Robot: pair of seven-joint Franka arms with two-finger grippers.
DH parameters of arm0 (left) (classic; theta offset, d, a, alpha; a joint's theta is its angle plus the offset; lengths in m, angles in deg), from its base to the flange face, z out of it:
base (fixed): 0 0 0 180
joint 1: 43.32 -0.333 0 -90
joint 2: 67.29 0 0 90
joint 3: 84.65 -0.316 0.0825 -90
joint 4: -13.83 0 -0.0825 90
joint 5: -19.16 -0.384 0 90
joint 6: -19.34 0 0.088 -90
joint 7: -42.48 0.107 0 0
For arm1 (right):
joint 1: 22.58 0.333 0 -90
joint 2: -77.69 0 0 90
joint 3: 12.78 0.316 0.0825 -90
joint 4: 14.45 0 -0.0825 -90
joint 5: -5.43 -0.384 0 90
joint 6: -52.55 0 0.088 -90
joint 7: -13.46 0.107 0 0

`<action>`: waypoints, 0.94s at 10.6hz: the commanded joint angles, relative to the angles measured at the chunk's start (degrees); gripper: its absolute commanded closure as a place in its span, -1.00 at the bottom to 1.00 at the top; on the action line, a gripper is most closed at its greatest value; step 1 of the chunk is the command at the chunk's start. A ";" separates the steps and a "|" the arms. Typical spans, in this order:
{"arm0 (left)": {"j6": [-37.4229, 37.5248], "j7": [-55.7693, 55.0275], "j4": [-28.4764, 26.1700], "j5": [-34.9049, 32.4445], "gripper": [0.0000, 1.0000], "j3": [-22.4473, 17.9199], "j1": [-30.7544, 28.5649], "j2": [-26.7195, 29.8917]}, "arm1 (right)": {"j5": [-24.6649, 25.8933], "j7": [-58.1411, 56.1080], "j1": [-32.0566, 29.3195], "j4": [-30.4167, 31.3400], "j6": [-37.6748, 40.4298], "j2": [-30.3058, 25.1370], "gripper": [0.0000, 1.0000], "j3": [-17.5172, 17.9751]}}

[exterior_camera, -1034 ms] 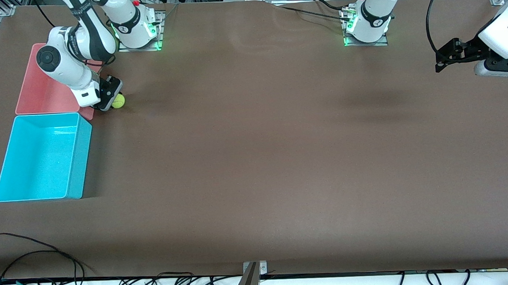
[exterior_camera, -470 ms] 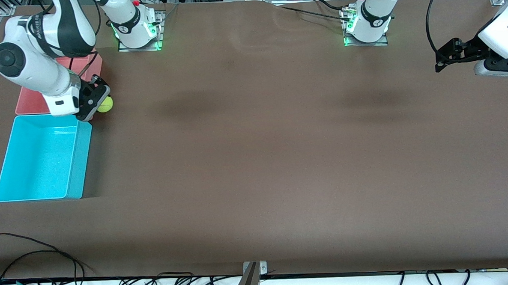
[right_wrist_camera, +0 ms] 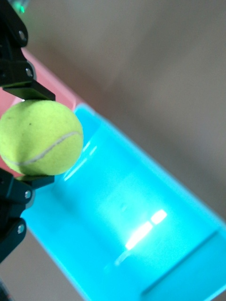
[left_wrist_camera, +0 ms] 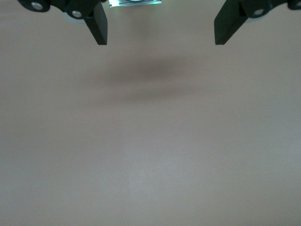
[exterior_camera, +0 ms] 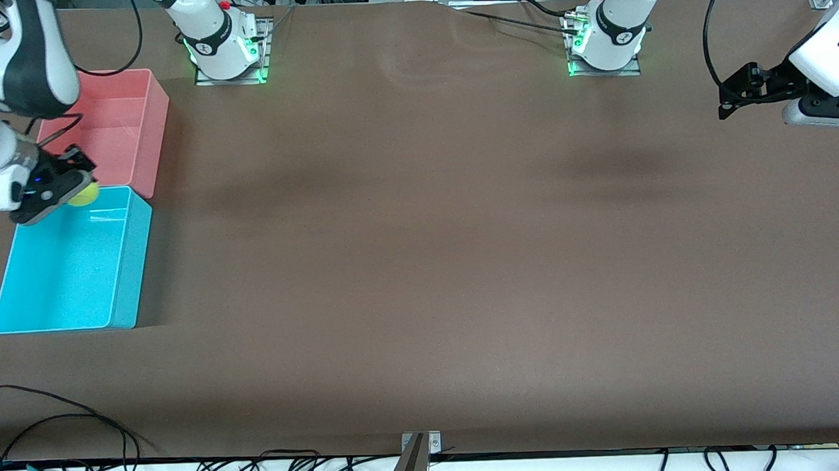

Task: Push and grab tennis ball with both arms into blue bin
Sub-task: 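Carry the held tennis ball with the right gripper over the cyan bin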

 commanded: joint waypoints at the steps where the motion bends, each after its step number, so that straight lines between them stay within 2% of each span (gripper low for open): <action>1: 1.36 -0.54 1.73 -0.64 -1.00 -0.06 0.37 -0.60 | 3.84 2.29 -7.27 -2.75 -8.21 8.10 1.00 0.26; 3: 1.36 -0.54 1.73 -0.64 -1.00 -0.15 0.37 -0.60 | 4.80 2.04 -11.41 -2.75 -14.20 12.77 1.00 0.26; 7: 1.36 -0.54 1.73 -0.64 -1.00 -0.06 0.37 -0.60 | 4.10 2.29 -13.36 -5.21 -18.86 19.71 1.00 0.26; 10: 1.36 -0.54 1.73 -0.64 -1.00 -0.15 0.37 -0.68 | 4.01 2.21 -15.03 -5.21 -21.16 22.27 1.00 0.26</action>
